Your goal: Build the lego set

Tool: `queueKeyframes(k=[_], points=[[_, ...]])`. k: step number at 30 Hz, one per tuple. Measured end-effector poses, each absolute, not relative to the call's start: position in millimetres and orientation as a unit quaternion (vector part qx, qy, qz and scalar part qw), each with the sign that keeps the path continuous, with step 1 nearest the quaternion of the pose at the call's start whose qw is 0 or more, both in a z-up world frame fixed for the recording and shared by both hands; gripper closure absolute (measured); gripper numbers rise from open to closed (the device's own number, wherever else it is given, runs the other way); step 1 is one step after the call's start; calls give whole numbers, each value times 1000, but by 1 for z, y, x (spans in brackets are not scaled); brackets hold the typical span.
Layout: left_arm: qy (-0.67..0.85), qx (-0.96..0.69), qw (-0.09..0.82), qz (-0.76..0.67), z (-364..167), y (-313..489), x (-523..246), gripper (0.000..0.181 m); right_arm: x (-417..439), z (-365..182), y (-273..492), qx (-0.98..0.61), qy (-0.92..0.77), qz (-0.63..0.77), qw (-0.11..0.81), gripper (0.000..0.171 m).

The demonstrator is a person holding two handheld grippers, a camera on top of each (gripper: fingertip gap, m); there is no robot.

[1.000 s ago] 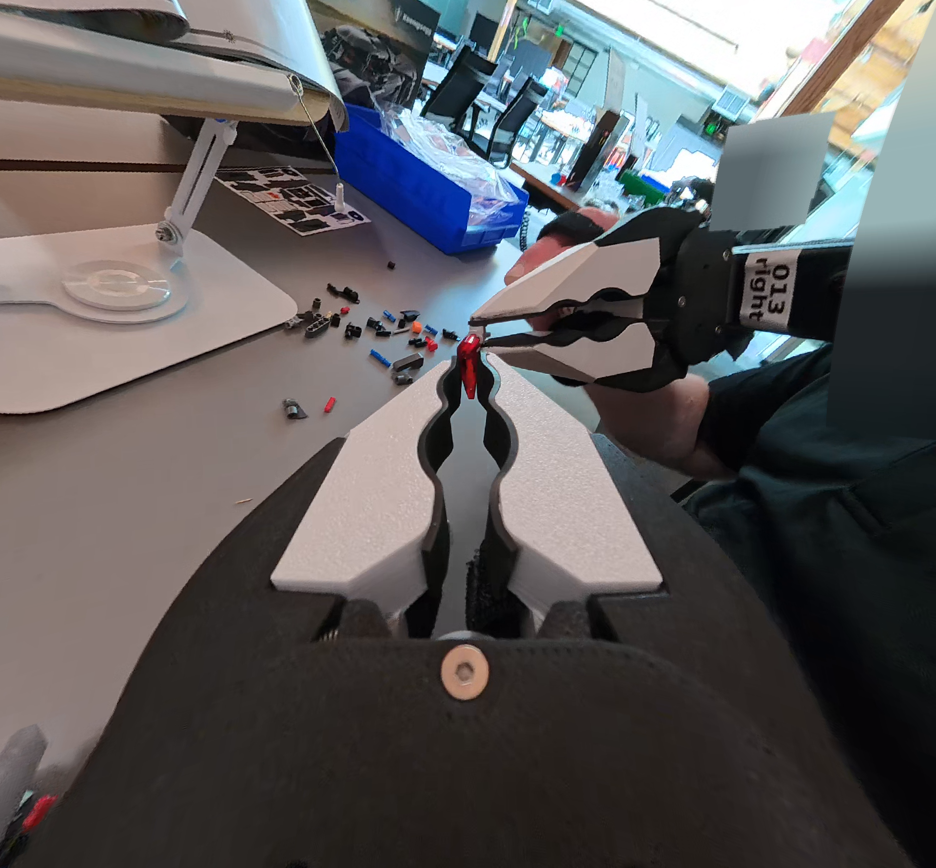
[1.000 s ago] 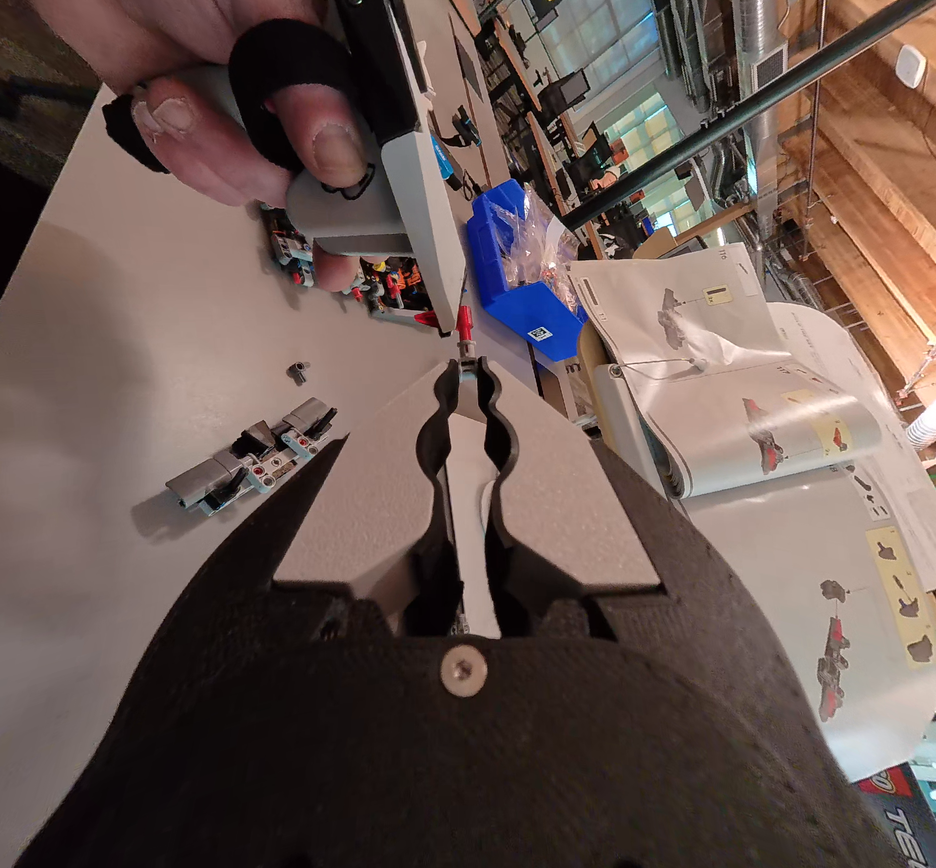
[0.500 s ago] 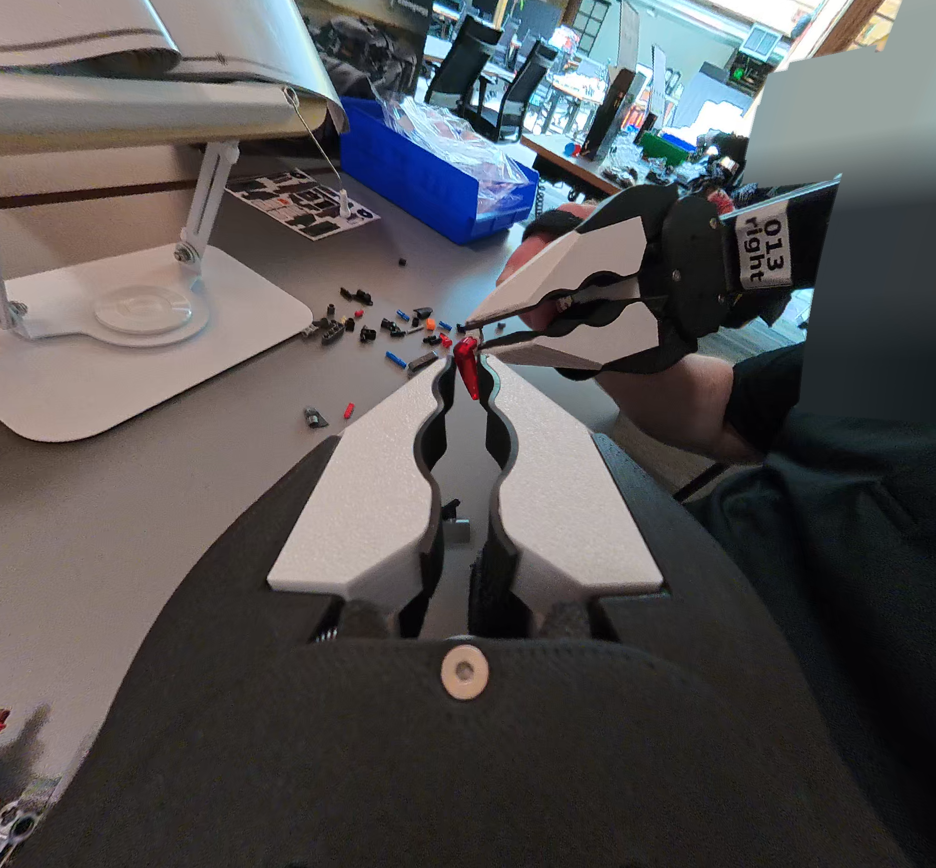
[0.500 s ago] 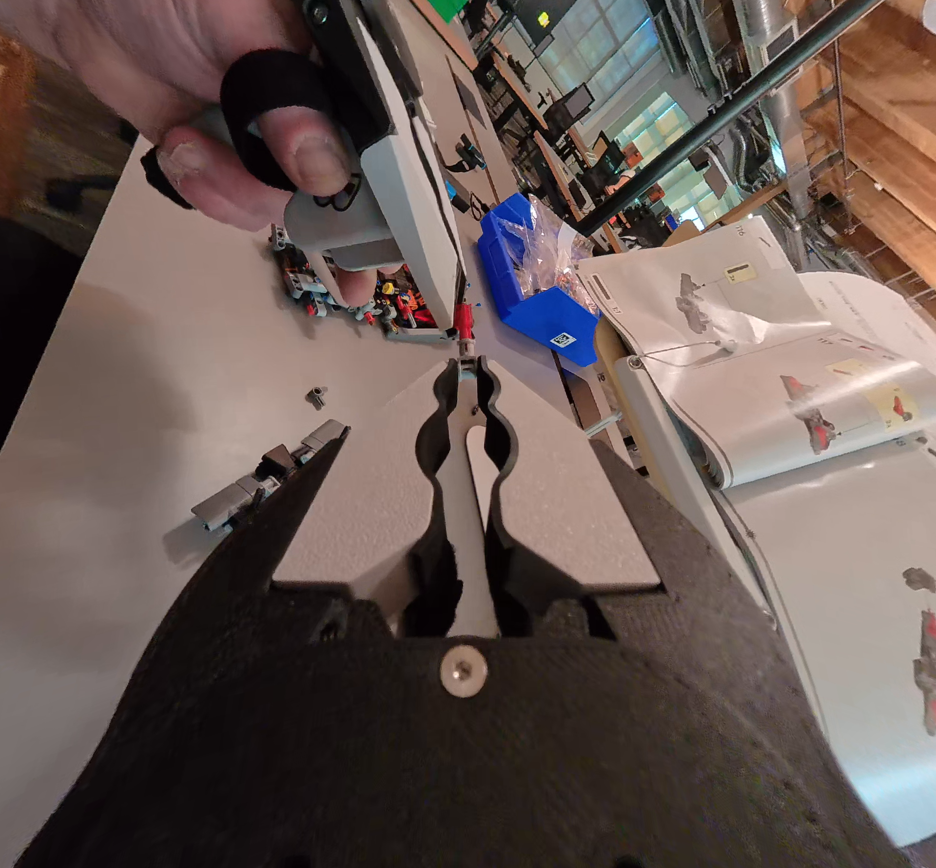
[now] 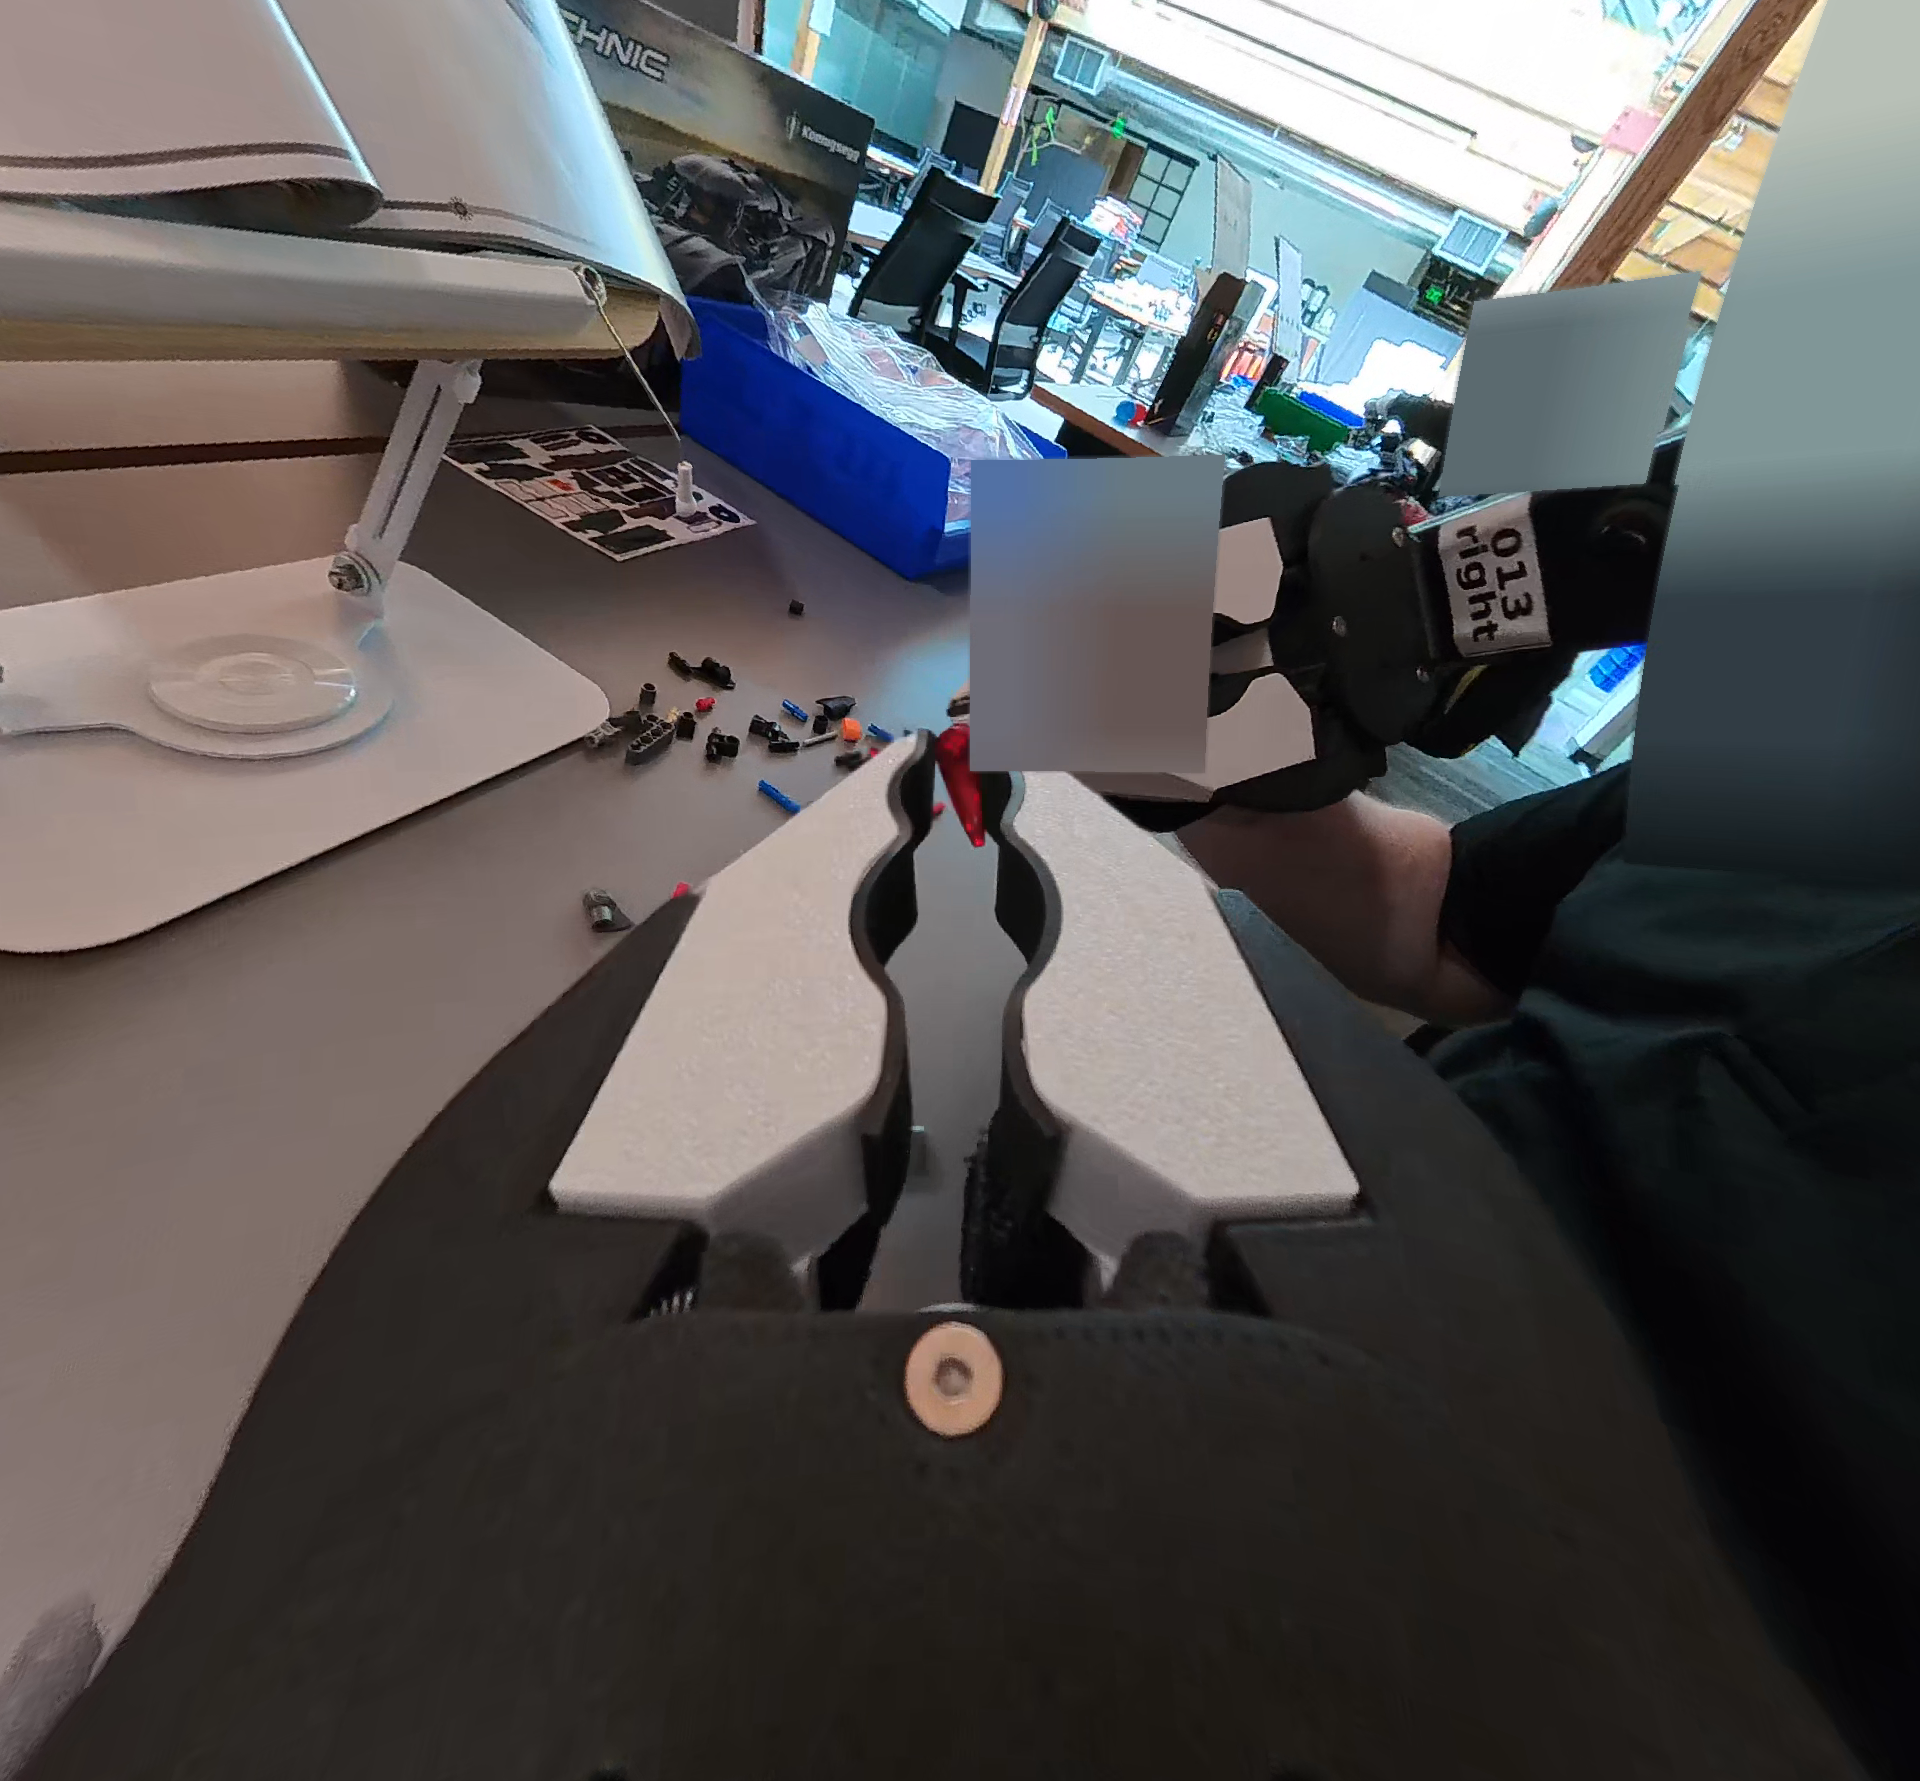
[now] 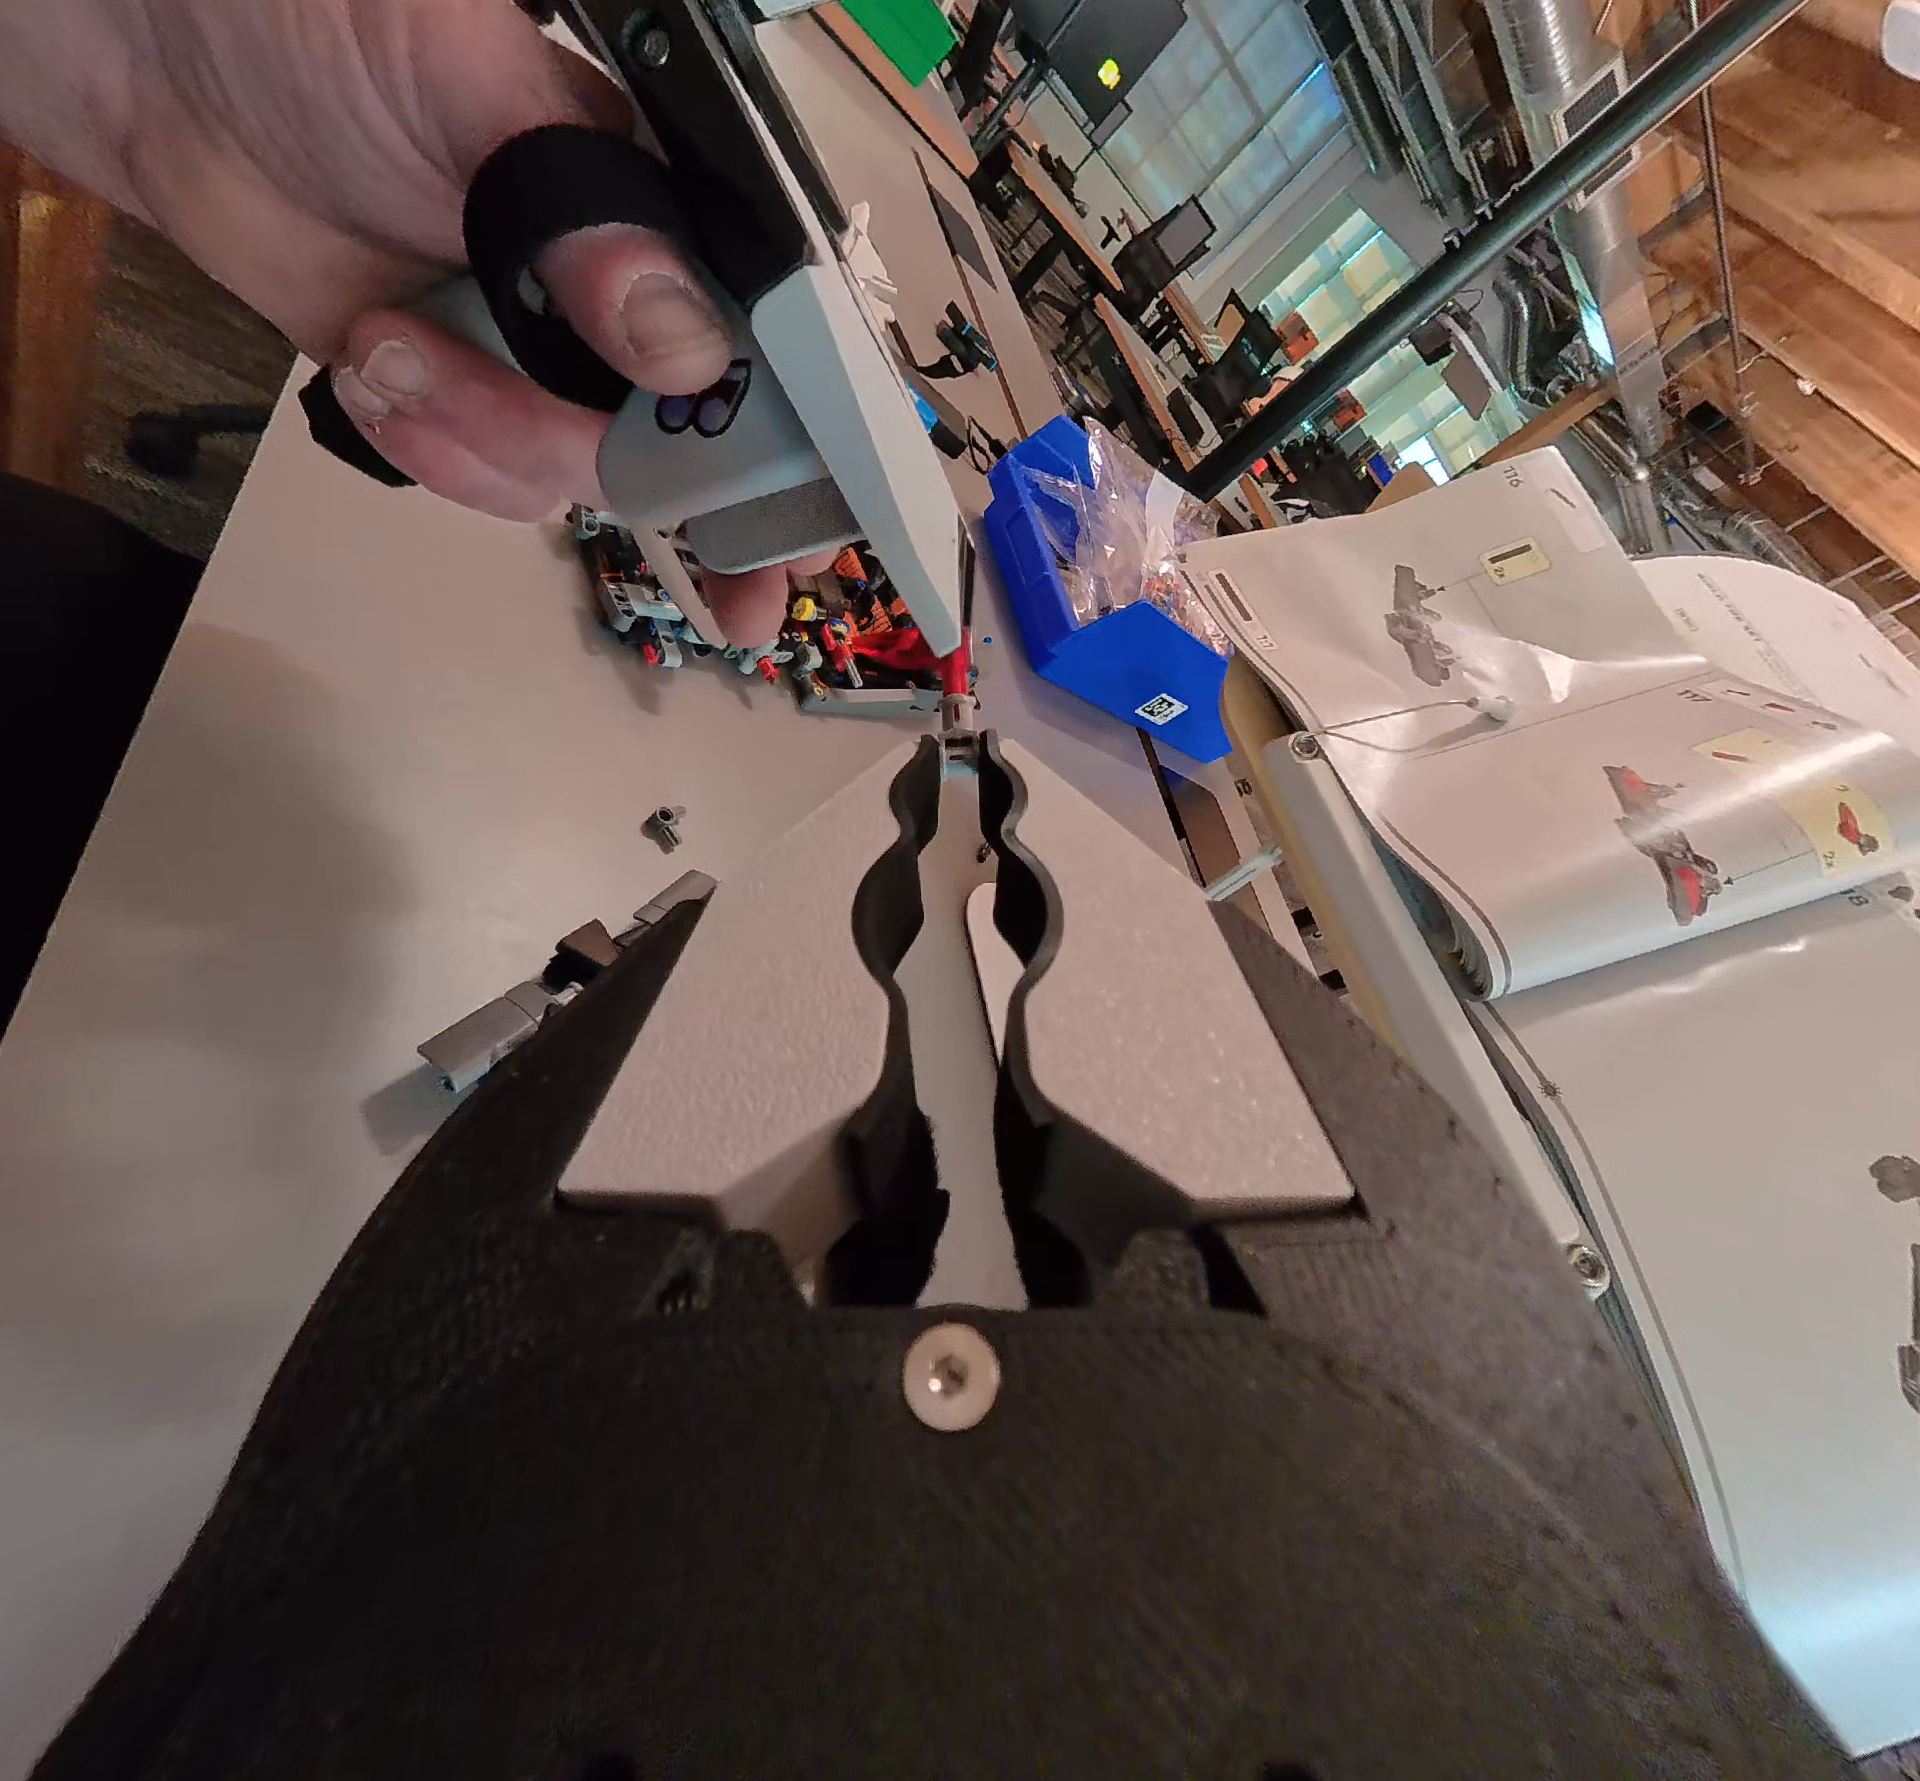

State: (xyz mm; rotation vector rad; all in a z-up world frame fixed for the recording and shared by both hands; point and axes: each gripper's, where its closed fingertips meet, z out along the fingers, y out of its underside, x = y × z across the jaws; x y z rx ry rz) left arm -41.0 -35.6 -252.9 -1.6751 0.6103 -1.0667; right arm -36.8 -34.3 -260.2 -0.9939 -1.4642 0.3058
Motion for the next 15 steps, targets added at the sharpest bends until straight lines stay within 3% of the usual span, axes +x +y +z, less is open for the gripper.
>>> queueKeyframes(k=[15], points=[[256, -696, 504, -444, -248, -36, -40, 176, -38, -252, -36, -420, -633, 111, 640, 167]])
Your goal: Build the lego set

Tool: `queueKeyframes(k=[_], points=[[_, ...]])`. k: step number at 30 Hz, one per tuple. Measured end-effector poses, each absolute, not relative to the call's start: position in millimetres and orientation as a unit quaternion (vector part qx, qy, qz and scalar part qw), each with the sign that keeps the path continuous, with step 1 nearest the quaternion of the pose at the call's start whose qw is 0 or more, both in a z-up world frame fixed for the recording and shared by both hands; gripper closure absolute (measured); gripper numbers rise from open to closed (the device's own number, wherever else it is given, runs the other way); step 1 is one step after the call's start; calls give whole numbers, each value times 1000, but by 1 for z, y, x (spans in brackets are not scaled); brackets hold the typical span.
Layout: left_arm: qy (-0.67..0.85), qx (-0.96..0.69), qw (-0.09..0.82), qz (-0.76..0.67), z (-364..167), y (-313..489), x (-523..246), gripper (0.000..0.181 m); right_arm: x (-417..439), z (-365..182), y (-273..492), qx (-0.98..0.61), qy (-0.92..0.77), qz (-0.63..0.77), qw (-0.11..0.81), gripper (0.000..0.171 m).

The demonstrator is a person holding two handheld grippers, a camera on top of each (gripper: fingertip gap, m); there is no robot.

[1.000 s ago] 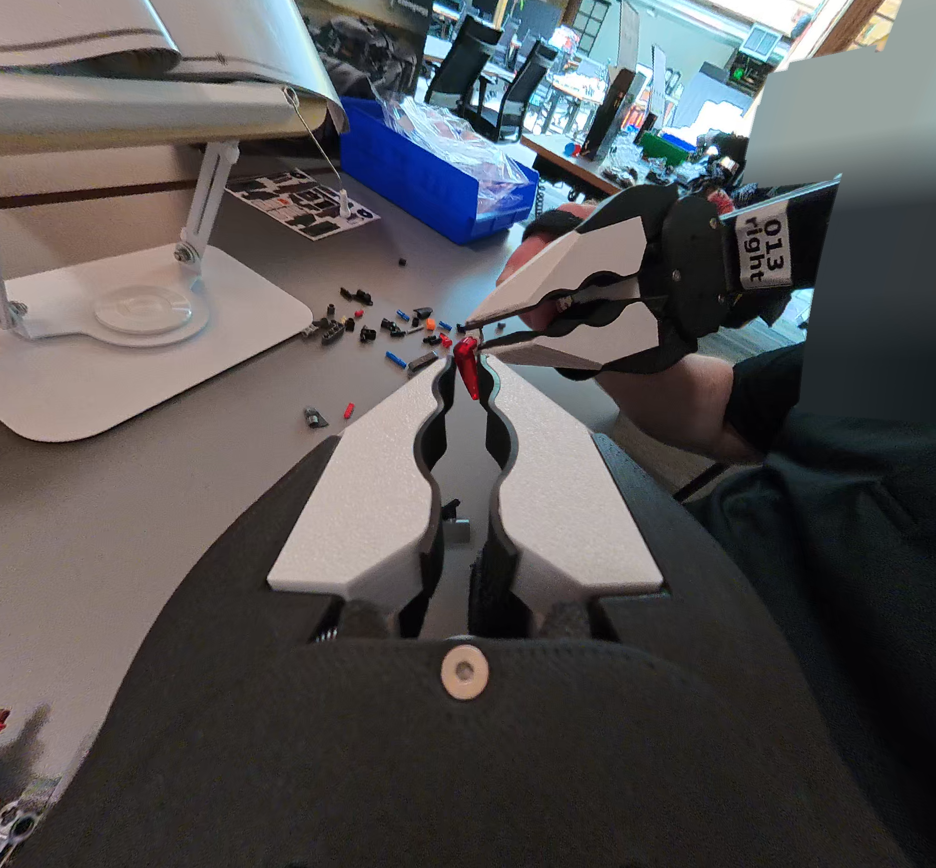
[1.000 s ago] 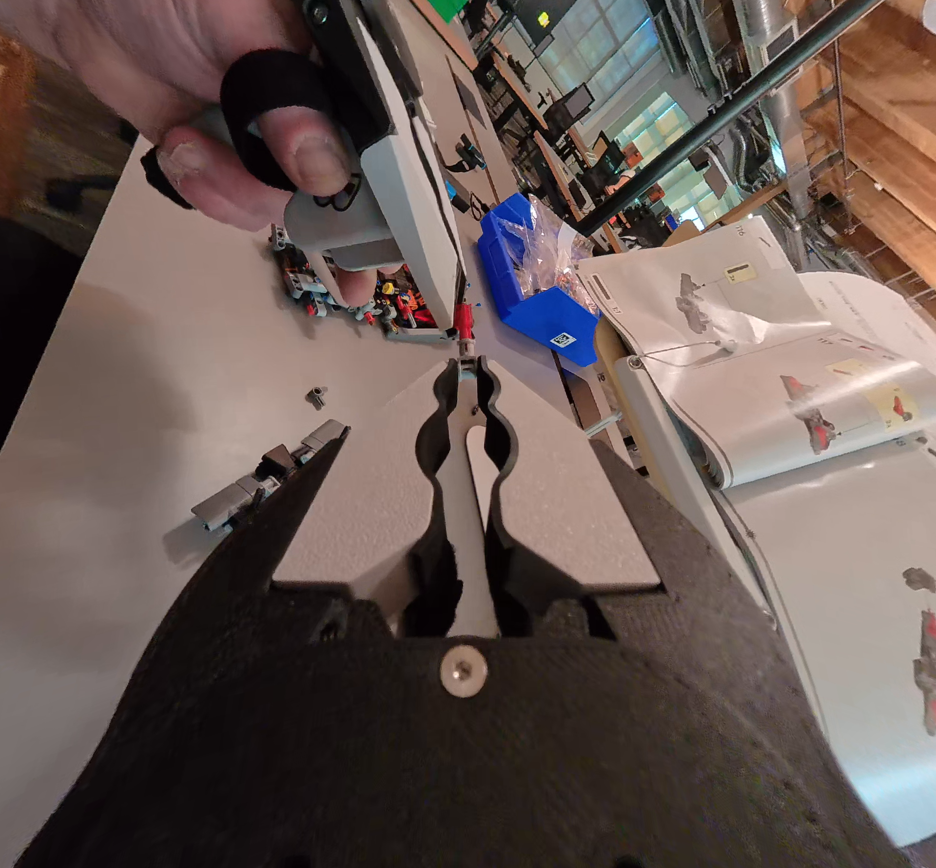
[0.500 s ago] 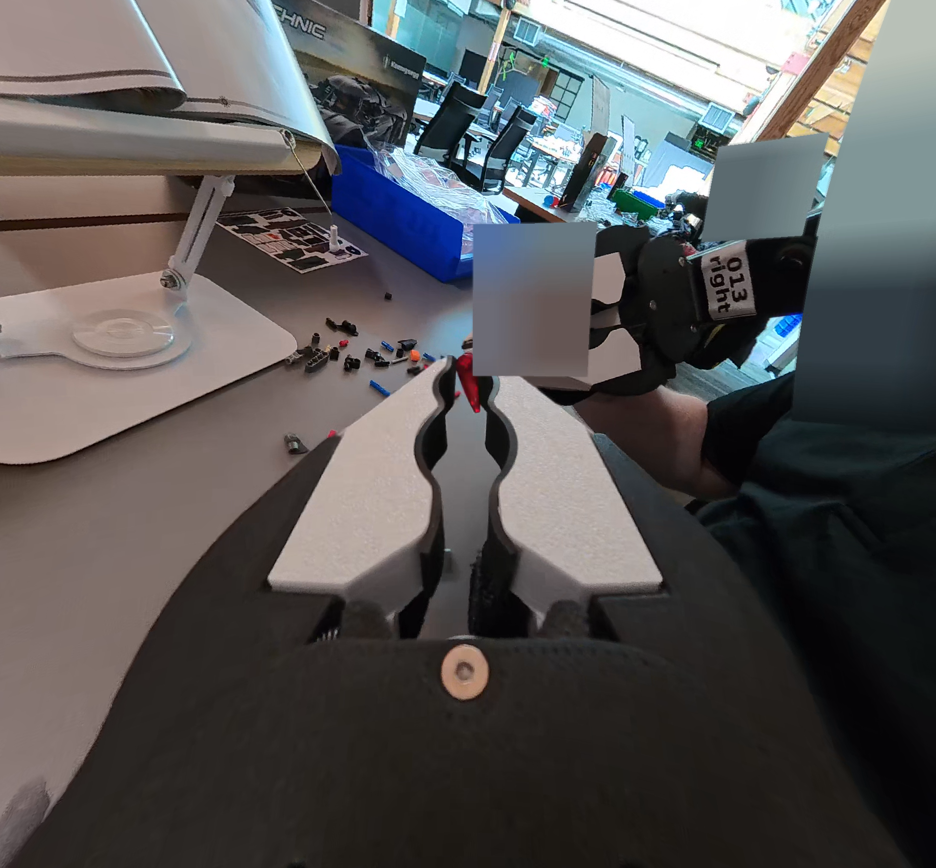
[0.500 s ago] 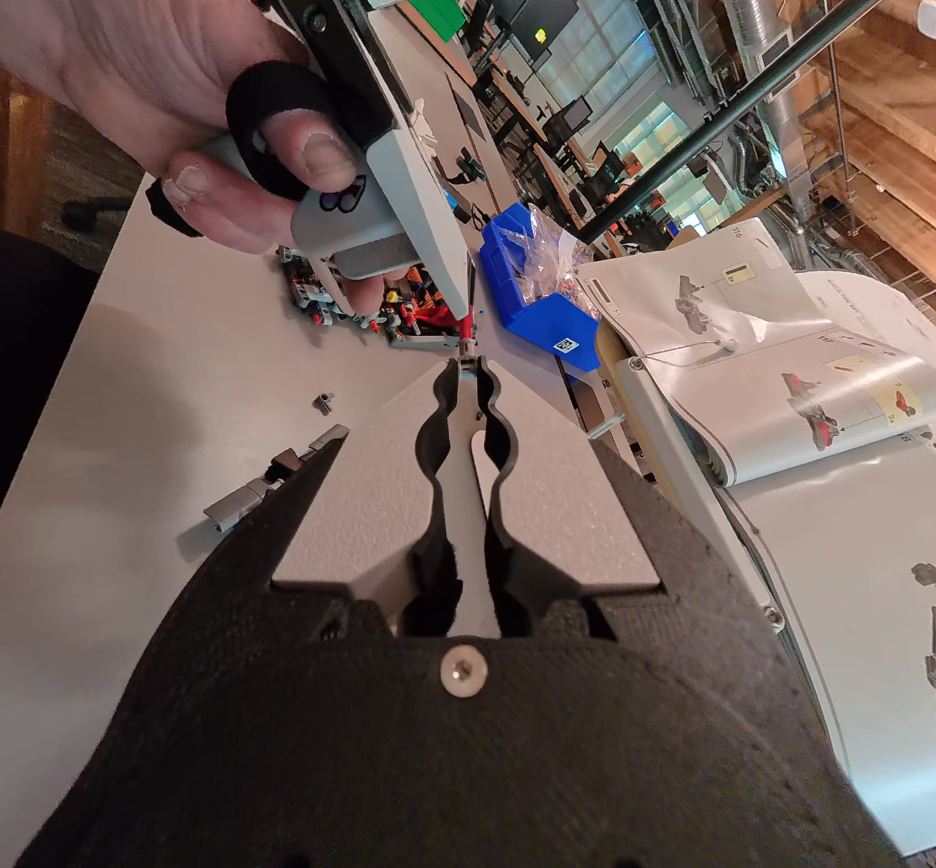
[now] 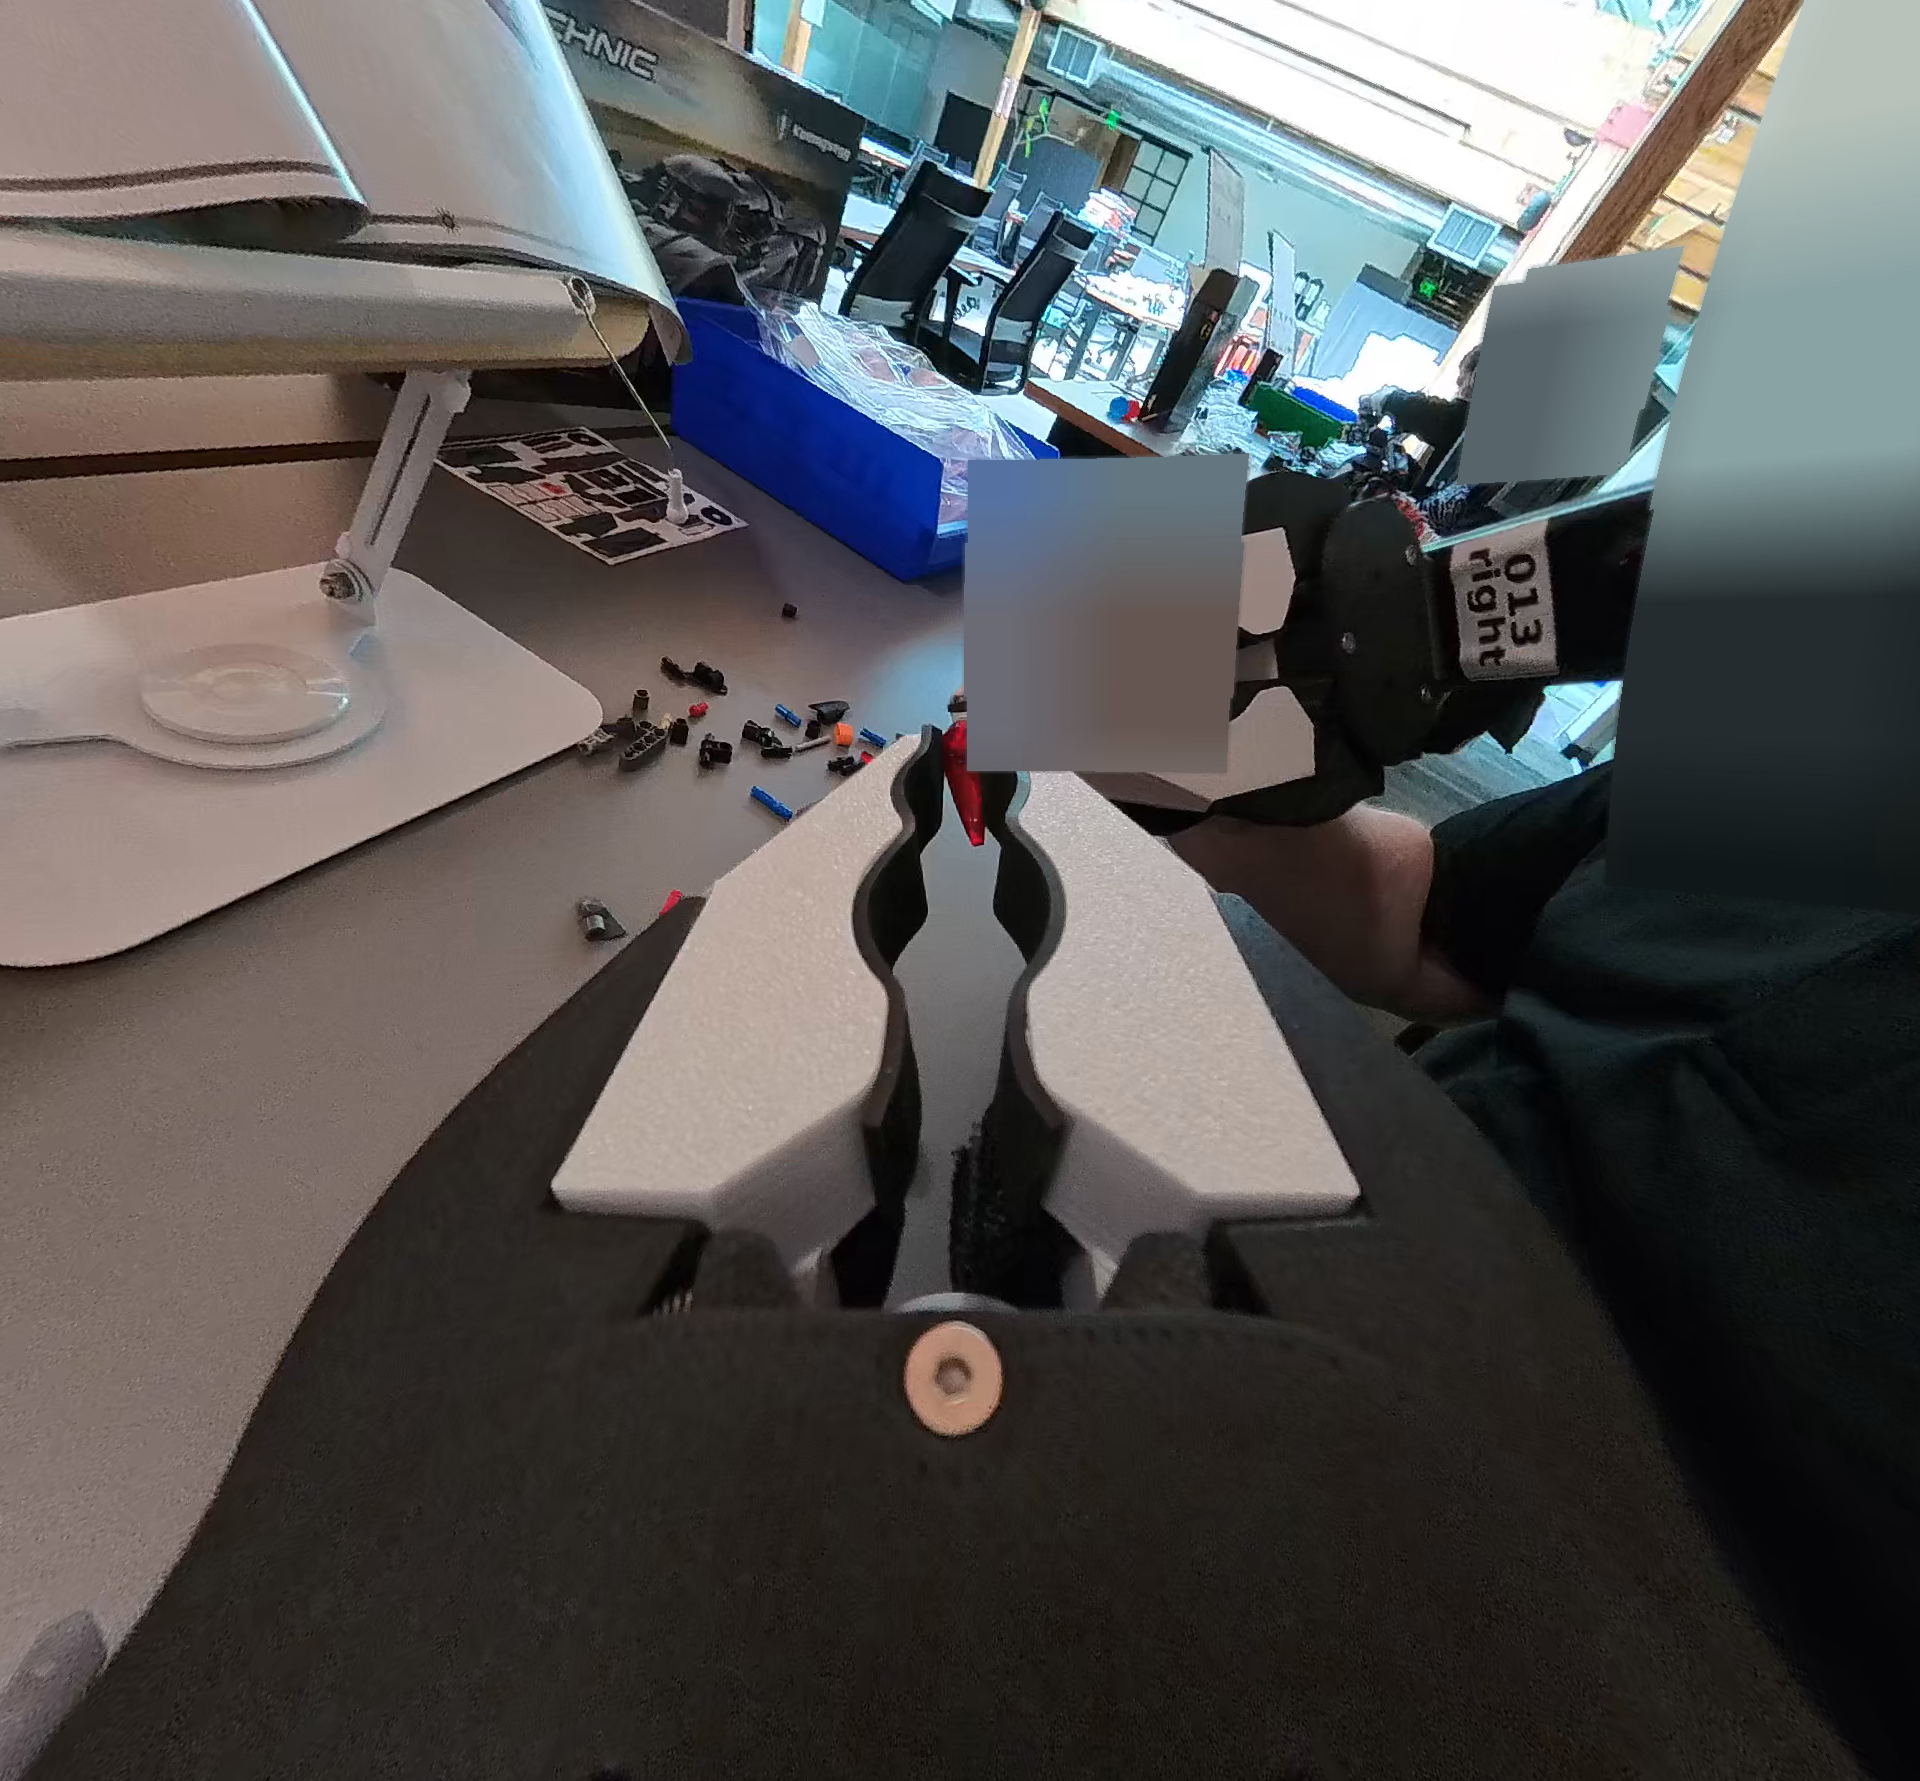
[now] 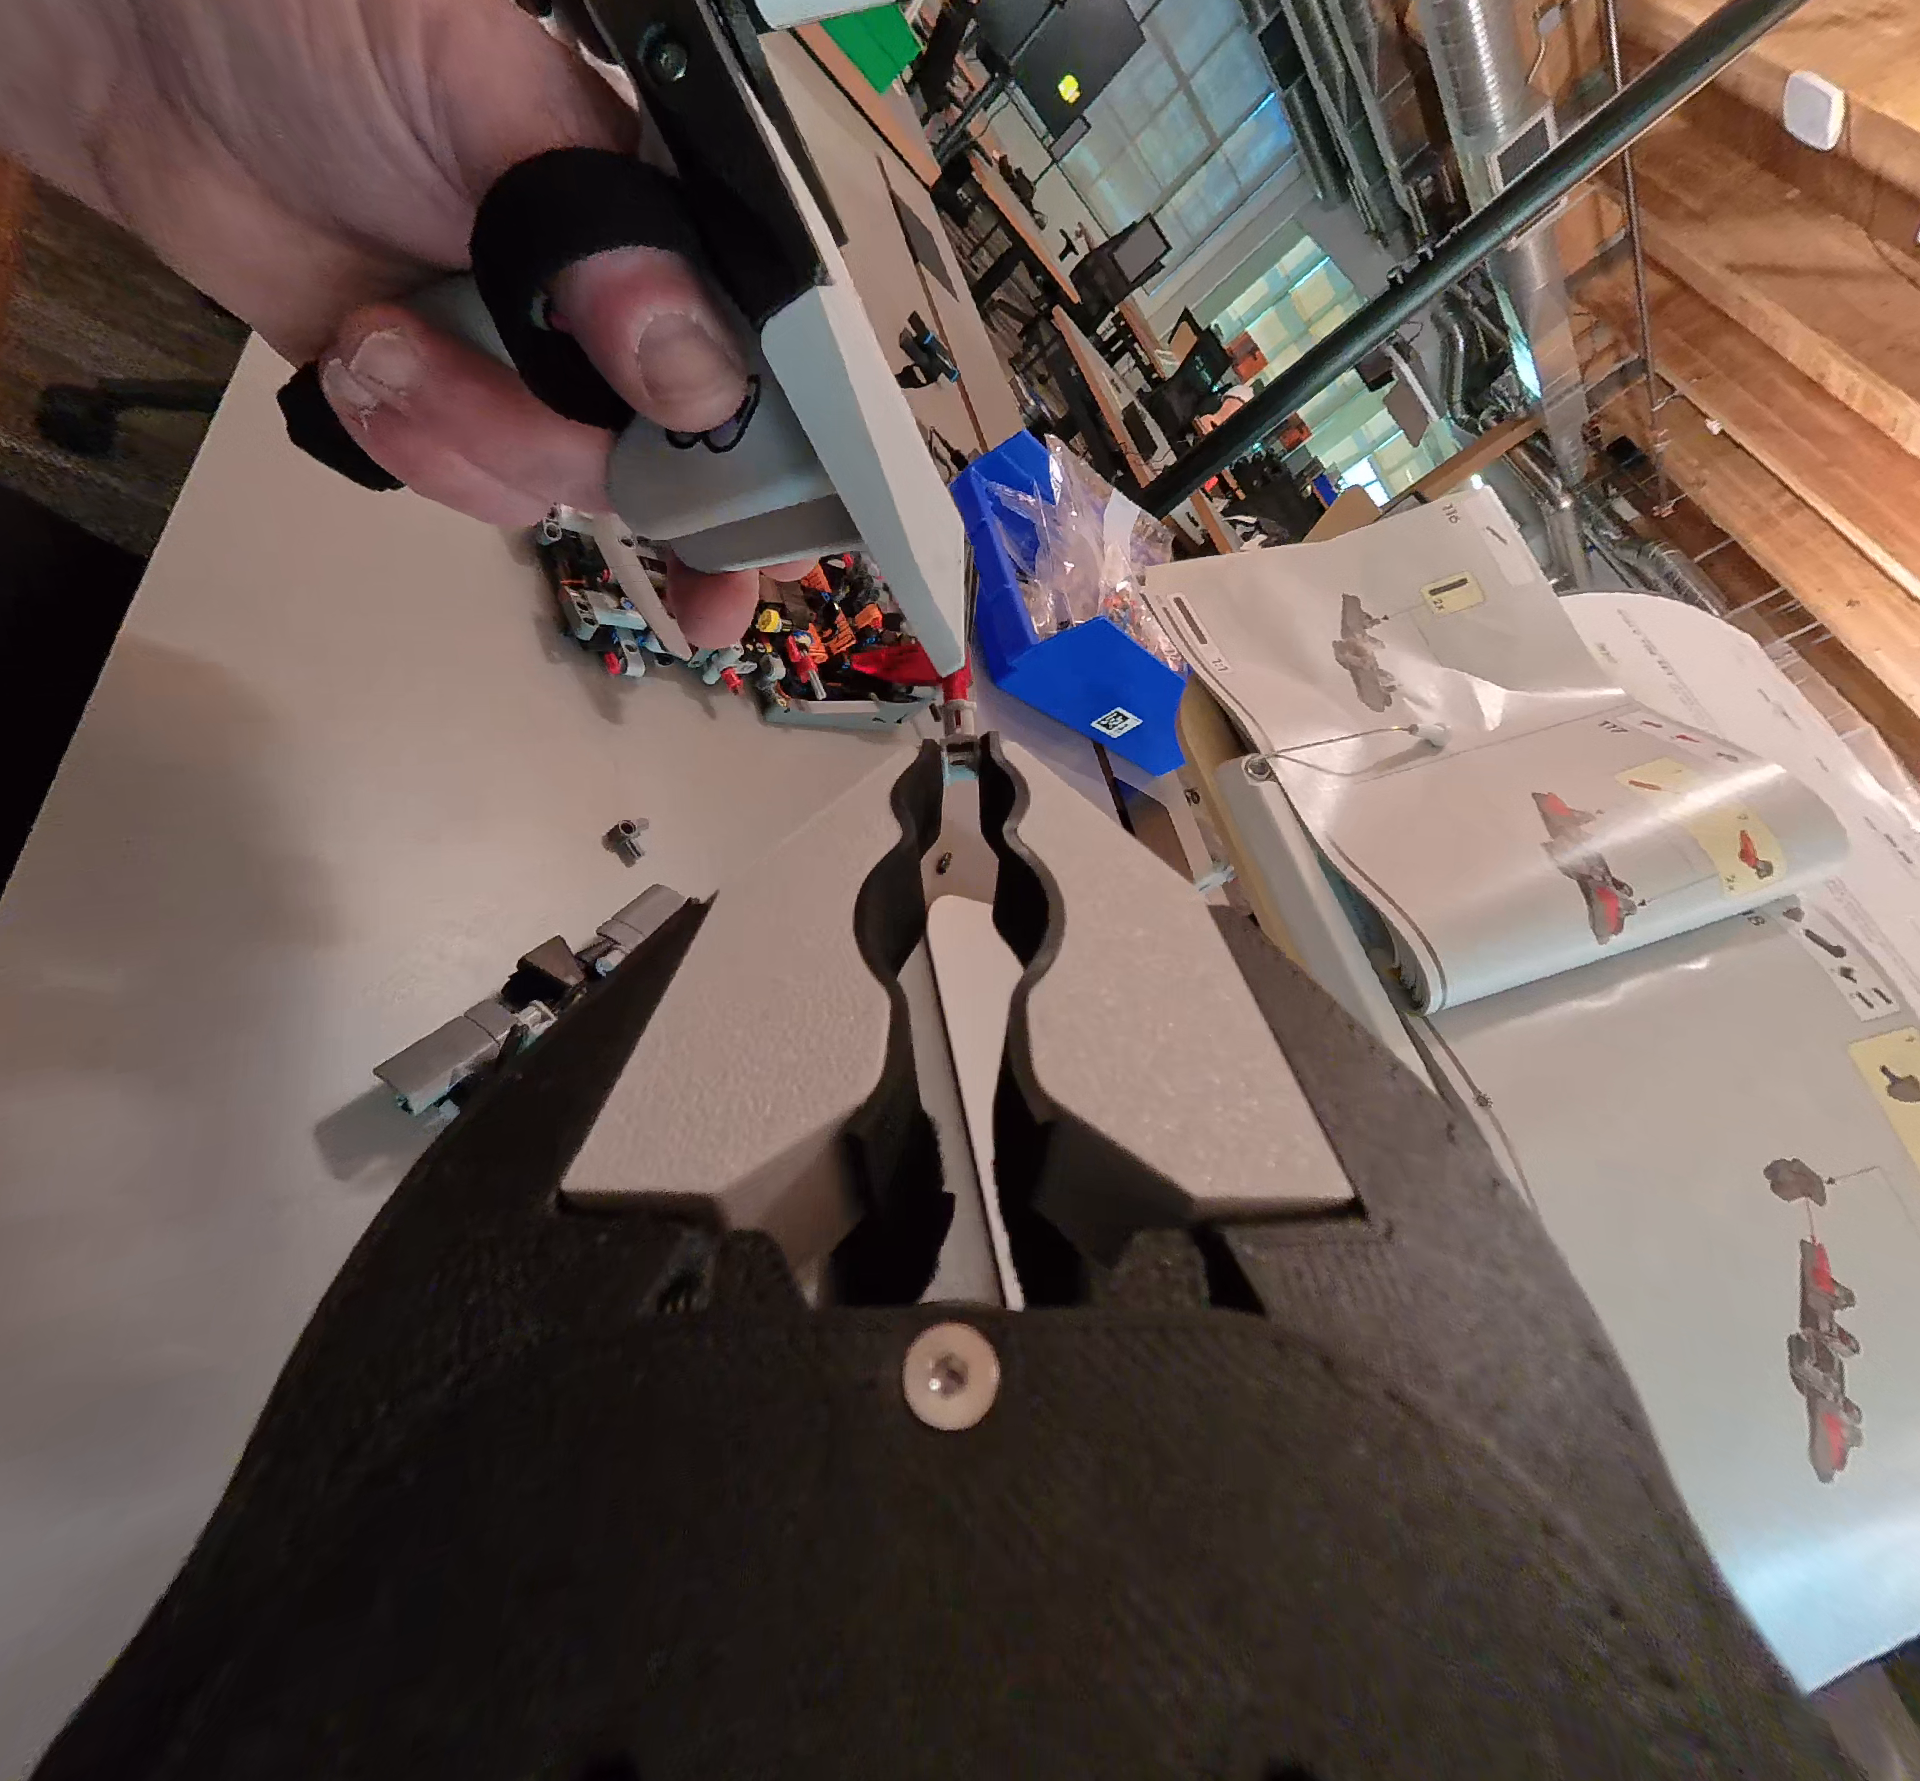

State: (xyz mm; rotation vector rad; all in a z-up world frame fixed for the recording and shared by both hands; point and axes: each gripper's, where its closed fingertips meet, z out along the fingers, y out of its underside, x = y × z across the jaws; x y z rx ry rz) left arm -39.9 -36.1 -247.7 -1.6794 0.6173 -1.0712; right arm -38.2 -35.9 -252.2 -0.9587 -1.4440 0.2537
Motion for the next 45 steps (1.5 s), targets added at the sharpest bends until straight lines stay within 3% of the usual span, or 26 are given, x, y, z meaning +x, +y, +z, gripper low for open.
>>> queueKeyframes(k=[11, 18, 26, 45], points=[[277, -710, 490, -423, -254, -35, -41, 176, -42, -257, -35, -418, -649, 120, 624, 167], [282, -683, 516, -433, -239, -39, -46, 167, -34, -249, -29, -455, -615, 245, 595, 167], [291, -651, 525, -464, -236, -44, -44, 181, -31, -247, -38, -453, -591, 435, 506, 166], [372, -635, 595, -325, -249, -39, -23, 175, -12, -265, -44, -498, -578, 472, 442, 166]])
